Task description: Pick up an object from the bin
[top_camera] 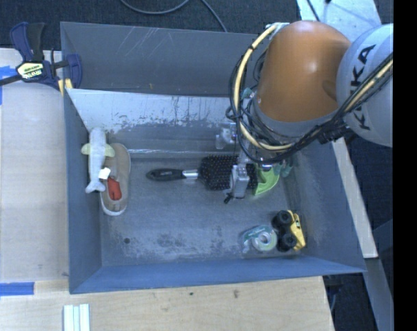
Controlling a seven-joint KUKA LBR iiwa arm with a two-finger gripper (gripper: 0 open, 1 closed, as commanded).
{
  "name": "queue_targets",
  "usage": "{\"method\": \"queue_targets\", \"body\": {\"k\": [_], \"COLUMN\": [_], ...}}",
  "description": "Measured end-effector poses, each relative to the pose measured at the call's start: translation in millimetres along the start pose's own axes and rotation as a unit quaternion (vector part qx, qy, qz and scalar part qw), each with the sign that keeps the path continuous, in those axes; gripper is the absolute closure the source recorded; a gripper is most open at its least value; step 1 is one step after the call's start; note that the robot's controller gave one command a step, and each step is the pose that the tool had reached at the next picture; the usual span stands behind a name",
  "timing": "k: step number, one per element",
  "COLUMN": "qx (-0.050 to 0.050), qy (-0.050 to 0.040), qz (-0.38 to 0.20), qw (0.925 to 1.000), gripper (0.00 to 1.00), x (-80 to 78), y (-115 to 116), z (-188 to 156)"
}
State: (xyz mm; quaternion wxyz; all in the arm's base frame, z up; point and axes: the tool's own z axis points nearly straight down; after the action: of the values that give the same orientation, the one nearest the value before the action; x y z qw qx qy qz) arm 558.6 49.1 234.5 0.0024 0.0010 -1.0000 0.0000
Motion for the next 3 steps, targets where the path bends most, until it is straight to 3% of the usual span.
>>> {"method": "queue_targets", "body": {"k": [1,2,3], "qx": [0.0,0.0,0.0], "qy": [-0.0012,-0.0047,-0.0065], "qz": [0.0,0.011,0.029], "qw": [1.0,0.9999,0.9996], "gripper": [0.0,0.0,0.0], "x": [0.0,12.7,-1.7], "y": [-0.1,-6.6,7.6], "z": [-2.0,9.4,58.2]}}
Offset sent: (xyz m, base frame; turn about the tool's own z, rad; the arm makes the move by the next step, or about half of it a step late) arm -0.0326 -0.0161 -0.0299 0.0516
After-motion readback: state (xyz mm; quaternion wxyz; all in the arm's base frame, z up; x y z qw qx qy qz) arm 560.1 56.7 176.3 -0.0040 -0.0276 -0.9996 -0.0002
